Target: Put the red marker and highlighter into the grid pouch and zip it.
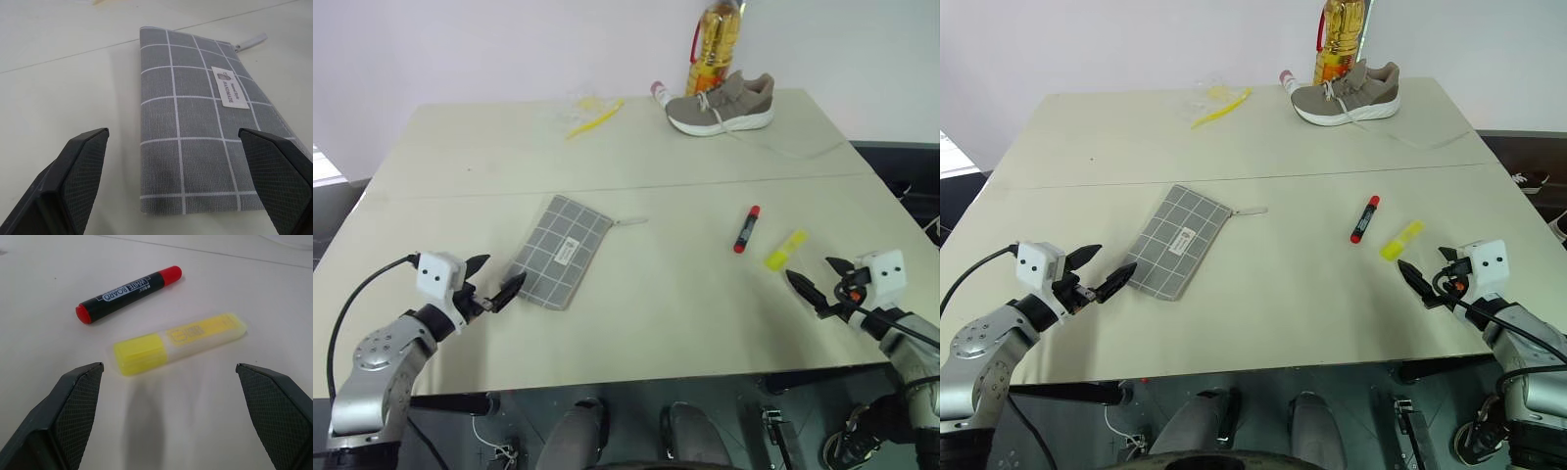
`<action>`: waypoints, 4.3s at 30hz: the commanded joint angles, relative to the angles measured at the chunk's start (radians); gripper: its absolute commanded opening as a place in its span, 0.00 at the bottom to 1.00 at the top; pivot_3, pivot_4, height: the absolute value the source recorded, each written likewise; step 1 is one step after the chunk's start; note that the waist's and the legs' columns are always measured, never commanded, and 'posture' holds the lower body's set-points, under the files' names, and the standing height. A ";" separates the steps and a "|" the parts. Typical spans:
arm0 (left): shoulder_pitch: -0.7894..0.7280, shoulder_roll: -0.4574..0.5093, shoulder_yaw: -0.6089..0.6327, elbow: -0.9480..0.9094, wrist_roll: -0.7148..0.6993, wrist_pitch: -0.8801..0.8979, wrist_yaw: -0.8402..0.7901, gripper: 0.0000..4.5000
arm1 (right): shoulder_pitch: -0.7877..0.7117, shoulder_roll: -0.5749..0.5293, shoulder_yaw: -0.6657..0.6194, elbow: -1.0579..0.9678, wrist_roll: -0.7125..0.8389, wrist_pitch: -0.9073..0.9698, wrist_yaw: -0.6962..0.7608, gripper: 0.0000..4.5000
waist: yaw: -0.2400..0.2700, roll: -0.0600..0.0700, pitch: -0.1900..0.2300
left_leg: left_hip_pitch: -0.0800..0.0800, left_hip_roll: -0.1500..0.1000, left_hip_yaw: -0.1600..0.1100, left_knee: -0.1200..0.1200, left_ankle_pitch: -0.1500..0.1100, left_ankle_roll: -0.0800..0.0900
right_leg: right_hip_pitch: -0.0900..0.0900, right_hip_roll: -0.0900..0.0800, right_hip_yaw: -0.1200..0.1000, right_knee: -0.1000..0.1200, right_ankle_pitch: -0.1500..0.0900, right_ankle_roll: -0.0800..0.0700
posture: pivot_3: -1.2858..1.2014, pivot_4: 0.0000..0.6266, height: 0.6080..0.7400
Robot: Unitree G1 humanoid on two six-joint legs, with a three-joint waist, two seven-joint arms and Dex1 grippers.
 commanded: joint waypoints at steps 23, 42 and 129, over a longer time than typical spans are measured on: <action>0.001 -0.016 0.030 -0.050 0.006 -0.054 -0.004 1.00 | -0.026 0.005 0.013 0.064 0.000 -0.090 0.022 1.00 | 0.000 0.000 0.000 | 0.000 0.000 0.000 0.000 0.000 0.000 | 0.000 0.000 0.000 0.000 0.000 0.000 | 0.52 0.24 1.00; 0.084 0.174 -0.134 -0.044 0.421 -0.411 -0.094 1.00 | -0.285 0.193 0.563 -0.300 -0.110 0.030 0.035 1.00 | 0.002 0.001 0.000 | -0.001 0.001 0.001 -0.003 -0.002 -0.002 | -0.005 -0.001 -0.001 -0.004 0.000 -0.001 | 0.52 0.24 1.00; -0.253 -0.255 -0.489 -0.007 0.397 -0.265 0.163 0.00 | -0.578 0.127 0.713 -0.309 -0.261 0.159 0.172 0.01 | -0.001 -0.001 0.000 | 0.005 -0.002 0.001 -0.003 0.000 0.001 | -0.001 -0.001 -0.001 0.006 0.003 0.004 | 0.52 0.24 1.00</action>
